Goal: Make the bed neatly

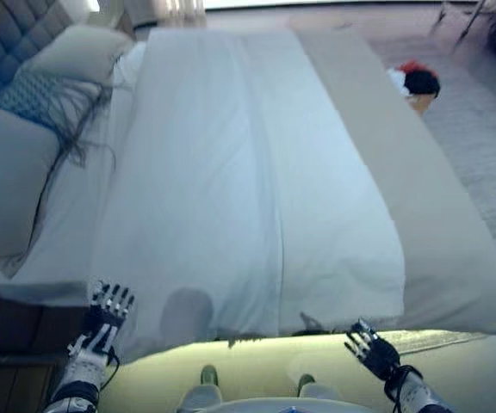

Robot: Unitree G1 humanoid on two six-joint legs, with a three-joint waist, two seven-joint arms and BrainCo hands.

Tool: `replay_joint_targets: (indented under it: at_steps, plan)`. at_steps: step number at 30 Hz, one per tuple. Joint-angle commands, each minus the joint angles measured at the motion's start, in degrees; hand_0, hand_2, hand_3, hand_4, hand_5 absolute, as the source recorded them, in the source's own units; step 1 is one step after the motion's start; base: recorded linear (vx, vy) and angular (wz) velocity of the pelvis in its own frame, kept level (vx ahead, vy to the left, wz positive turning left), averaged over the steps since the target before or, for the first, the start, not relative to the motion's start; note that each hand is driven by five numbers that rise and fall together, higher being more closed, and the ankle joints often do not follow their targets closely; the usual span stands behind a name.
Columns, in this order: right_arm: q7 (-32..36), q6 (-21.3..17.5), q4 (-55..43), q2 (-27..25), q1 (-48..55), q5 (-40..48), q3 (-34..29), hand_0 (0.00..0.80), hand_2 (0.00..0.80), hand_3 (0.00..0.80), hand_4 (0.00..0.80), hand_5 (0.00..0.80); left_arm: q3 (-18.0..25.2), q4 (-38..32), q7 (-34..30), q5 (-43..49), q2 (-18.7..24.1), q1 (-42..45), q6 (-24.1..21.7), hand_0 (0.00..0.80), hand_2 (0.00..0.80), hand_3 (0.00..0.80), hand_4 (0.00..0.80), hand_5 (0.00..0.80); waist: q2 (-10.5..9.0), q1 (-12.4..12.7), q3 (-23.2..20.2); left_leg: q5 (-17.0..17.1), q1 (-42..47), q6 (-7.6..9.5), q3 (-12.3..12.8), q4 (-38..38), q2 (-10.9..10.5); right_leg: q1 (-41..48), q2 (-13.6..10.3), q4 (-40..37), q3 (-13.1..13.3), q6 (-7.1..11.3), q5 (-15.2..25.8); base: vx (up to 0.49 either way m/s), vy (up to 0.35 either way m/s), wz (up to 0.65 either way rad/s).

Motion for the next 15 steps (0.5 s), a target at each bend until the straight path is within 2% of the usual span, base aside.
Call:
replay_joint_targets:
  at_steps: [1, 3, 4, 6, 9, 15]
  plan:
    - [-2.71, -3.45, 4.47, 1.6, -2.66, -1.67, -0.45, 0.0, 0.0, 0.0, 0.0, 0.0, -1.21, 4.49, 1.27, 7.03, -2.65, -4.01, -6.62, 0.0, 0.0, 0.0, 0.0, 0.0, -0.57, 0.14, 0.29, 1.46, -0.1, 0.97, -0.17, -0.86, -0.79, -0.33, -2.78, -0.68, -0.46, -0.18, 5.66, 0.079, -0.068, -0.07]
    - [-3.69, -2.55, 9.2, 2.14, -3.0, -1.47, -1.79, 0.0, 0.0, 0.0, 0.0, 0.0, -1.9, 7.72, 2.37, 9.85, -5.25, -3.69, -9.44, 0.0, 0.0, 0.0, 0.0, 0.0, -0.66, 0.13, -0.42, 1.22, 0.72, 0.96, 0.38, -0.86, -0.57, 0.48, -2.61, -1.85, -0.69, -0.33, 6.0, 0.089, -0.052, -0.04]
    - [-3.85, -1.87, 11.62, 2.45, -3.09, -2.25, -2.64, 0.0, 0.0, 0.0, 0.0, 0.0, -2.56, 9.46, 3.81, 13.78, -6.73, -3.31, -11.93, 0.0, 0.0, 0.0, 0.0, 0.0, -0.81, 0.22, -0.7, 1.03, 1.25, 0.85, 0.83, -0.86, -0.31, 1.01, -2.43, -2.61, -0.86, -0.45, 6.25, 0.085, -0.044, -0.03]
    - [-5.02, -0.86, 15.27, 3.11, -2.78, -3.66, -2.82, 0.0, 0.0, 0.0, 0.0, 0.0, -4.62, 12.44, 6.52, 19.66, -8.92, -3.27, -13.79, 0.0, 0.0, 0.0, 0.0, 0.0, -0.89, 0.27, -1.23, 0.79, 1.75, 0.87, 1.17, -0.86, 0.09, 1.75, -2.0, -2.9, -0.74, -0.73, 6.07, 0.098, -0.051, -0.04]
    - [-8.19, 0.04, 18.61, 3.19, -2.33, -5.33, -3.27, 0.0, 0.0, 0.0, 0.0, 0.0, -6.4, 15.29, 7.12, 24.22, -10.6, -2.89, -12.34, 0.0, 0.0, 0.0, 0.0, 0.0, -0.98, 0.18, -1.76, 0.59, 2.57, 0.94, 1.15, -0.86, 0.68, 2.67, -1.42, -2.68, -0.65, -1.04, 5.59, 0.103, -0.055, -0.06]
    - [-5.61, -1.57, 18.08, 3.54, -3.25, -5.92, -2.11, 0.0, 0.0, 0.0, 0.0, 0.0, -6.21, 17.26, 7.25, 23.34, -10.75, -1.7, -9.58, 0.0, 0.0, 0.0, 0.0, 0.0, -1.43, 0.75, -2.16, 0.34, 3.86, 0.66, 0.47, -0.86, 1.56, 4.3, -0.99, -3.3, -0.79, -1.25, 5.41, 0.082, -0.048, -0.06]
